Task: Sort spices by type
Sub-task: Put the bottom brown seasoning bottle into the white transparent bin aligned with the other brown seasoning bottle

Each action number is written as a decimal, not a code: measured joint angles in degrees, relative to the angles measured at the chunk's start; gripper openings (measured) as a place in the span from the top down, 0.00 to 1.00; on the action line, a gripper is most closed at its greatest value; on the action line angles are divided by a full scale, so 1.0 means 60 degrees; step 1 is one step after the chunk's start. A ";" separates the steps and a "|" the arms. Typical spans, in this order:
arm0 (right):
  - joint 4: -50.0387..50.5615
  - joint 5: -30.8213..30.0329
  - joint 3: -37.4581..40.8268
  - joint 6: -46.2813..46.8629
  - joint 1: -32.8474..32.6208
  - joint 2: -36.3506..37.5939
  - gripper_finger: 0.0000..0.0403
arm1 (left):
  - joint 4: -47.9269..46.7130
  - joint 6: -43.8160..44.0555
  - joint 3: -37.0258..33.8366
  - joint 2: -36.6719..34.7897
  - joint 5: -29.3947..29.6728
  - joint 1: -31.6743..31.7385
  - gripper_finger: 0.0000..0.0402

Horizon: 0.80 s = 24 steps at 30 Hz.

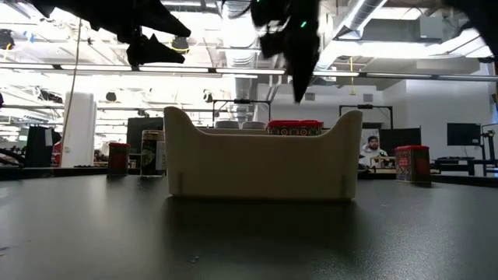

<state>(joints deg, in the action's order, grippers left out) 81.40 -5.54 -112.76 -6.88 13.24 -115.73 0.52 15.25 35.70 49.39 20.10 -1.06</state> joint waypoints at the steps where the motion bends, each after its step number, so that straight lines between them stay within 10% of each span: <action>1: -0.0018 0.0003 0.0109 0.0125 0.0006 0.0283 0.31 | -0.0002 0.0000 0.0000 0.0000 0.0000 0.0000 0.12; 15: -0.4940 -0.0106 0.7099 0.3436 -0.0345 0.7996 0.31 | 0.0028 0.0005 0.0000 0.0000 0.0005 0.0000 0.12; 24: -0.6462 -0.0136 1.0588 0.4968 -0.0372 1.0400 0.31 | -0.1469 0.0031 0.0911 0.0070 0.0829 -0.0083 0.15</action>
<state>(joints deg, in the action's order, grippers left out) 42.62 -6.35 -49.23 22.93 11.01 -53.33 -8.29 15.43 41.17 49.81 25.07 -1.56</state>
